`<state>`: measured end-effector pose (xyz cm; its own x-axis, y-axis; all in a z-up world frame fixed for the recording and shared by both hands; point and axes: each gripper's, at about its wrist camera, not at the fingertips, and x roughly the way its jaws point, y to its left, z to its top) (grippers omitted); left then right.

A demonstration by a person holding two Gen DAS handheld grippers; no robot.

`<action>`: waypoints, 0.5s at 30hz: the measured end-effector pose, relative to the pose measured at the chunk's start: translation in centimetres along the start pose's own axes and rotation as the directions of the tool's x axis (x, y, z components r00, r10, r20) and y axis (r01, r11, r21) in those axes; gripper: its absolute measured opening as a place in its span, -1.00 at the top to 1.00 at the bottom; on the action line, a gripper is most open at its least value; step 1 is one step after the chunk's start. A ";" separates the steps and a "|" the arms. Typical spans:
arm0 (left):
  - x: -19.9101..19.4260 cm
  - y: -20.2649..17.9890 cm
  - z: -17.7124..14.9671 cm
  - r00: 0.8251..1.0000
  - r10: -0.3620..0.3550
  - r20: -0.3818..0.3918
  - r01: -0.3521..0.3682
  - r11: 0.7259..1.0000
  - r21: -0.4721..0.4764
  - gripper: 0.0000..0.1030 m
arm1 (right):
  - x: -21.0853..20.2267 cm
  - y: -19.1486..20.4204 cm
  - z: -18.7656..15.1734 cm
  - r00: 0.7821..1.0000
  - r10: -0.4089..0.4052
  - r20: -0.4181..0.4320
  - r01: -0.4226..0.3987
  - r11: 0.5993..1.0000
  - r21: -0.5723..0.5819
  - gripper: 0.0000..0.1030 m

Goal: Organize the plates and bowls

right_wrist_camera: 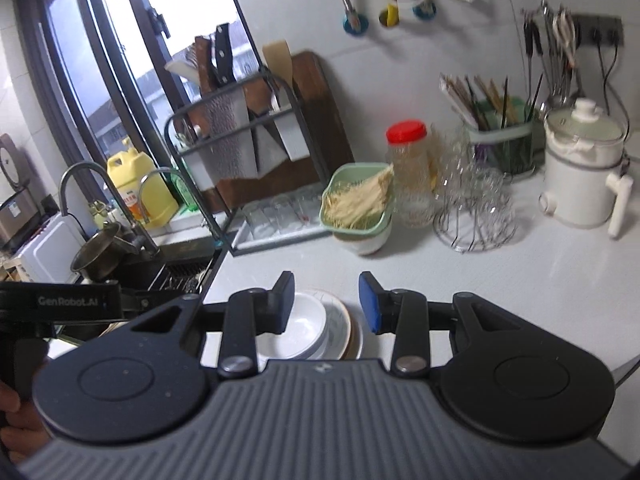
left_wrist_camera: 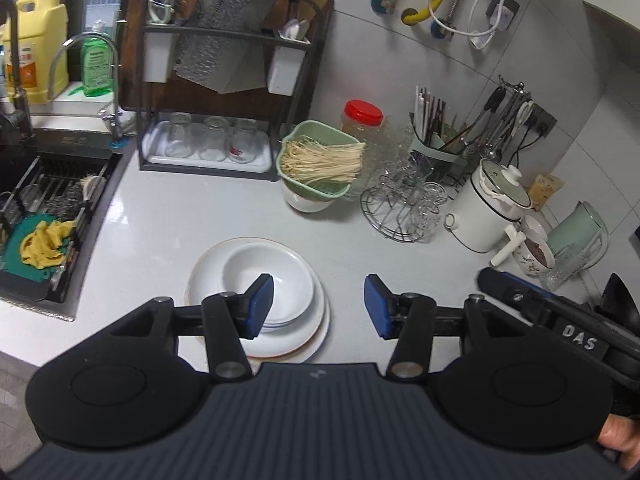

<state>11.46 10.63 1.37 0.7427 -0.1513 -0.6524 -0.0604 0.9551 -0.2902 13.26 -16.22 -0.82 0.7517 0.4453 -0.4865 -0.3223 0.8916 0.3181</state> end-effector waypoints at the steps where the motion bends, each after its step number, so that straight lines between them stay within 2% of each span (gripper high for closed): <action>1: -0.5 0.1 -0.2 1.000 0.012 0.007 -0.012 1.000 0.003 -0.15 | -0.6 0.0 -0.1 1.000 -0.006 0.014 0.006 1.000 -0.004 0.23; 7: -2.5 0.1 -2.0 0.999 0.038 0.010 -0.039 0.998 0.039 -0.23 | -3.2 -0.1 -1.2 0.998 -0.027 0.064 0.028 1.000 -0.013 0.23; 10: -3.0 -0.4 -3.1 1.000 0.029 0.001 -0.029 0.998 0.051 -0.35 | -4.3 -0.2 -2.1 0.996 -0.040 0.077 0.041 0.999 -0.018 -0.01; 11: -3.1 -0.5 -3.5 1.000 0.025 -0.004 -0.025 0.998 0.052 -0.42 | -4.5 -0.2 -2.4 0.996 -0.039 0.079 0.041 0.999 -0.022 -0.17; 12: -3.3 -0.7 -4.0 1.000 0.021 -0.006 -0.021 0.998 0.057 -0.47 | -4.8 -0.2 -2.7 0.996 -0.039 0.081 0.042 0.999 -0.030 -0.43; 14: -3.6 -1.2 -4.8 1.000 0.026 -0.003 -0.025 0.997 0.073 -0.75 | -5.4 -0.3 -3.5 0.995 -0.043 0.087 0.046 0.998 -0.039 -0.72; 15: -3.7 -1.4 -5.2 1.000 0.030 0.001 -0.030 0.996 0.081 -0.80 | -5.7 -0.4 -3.8 0.995 -0.041 0.090 0.045 0.998 -0.039 -0.77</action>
<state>5.34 8.53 0.54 0.7409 -0.1220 -0.6604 -0.0289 0.9767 -0.2129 6.90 -18.81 -1.28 0.8129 0.3990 -0.4241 -0.3107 0.9132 0.2636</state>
